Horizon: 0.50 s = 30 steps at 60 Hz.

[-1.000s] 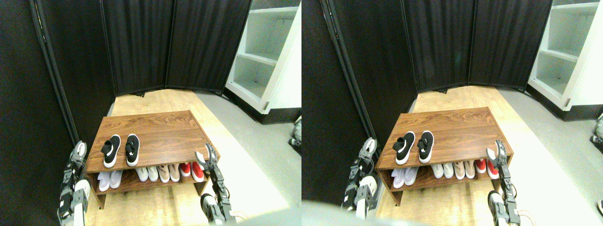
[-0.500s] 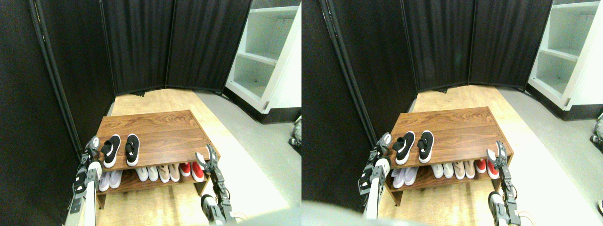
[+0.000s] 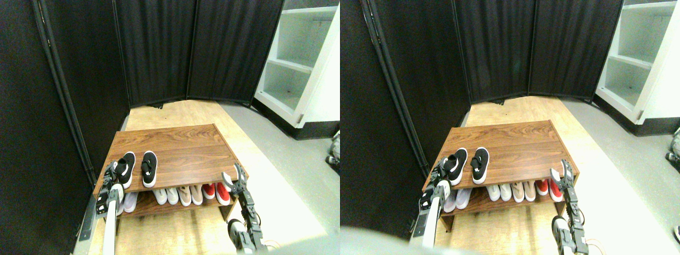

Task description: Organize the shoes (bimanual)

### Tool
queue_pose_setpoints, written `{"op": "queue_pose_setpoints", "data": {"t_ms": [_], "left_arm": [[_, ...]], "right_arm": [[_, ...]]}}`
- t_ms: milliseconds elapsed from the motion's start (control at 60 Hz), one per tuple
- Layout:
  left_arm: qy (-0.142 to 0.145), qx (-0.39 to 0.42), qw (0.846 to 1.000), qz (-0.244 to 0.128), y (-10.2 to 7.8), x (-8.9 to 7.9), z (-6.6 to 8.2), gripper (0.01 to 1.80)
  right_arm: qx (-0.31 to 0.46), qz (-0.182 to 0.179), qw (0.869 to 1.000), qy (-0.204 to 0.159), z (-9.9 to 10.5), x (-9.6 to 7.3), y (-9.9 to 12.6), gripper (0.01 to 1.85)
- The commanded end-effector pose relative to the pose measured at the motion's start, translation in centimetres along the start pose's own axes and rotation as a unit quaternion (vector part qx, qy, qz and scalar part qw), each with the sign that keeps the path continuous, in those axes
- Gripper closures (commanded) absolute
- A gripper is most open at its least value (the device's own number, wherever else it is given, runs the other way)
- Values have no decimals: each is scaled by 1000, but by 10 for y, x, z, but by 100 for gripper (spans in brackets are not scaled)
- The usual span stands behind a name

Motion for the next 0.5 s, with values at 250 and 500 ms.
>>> {"op": "queue_pose_setpoints", "data": {"t_ms": [250,500], "left_arm": [[34,-32,998,-50,-12,-2,-6,180],[61,-66,992,-87,-37,-12,-15,180]], "right_arm": [[-13,22,999,-19,6,3,5,146],[-18,25,999,-17,5,5,8,145]]}}
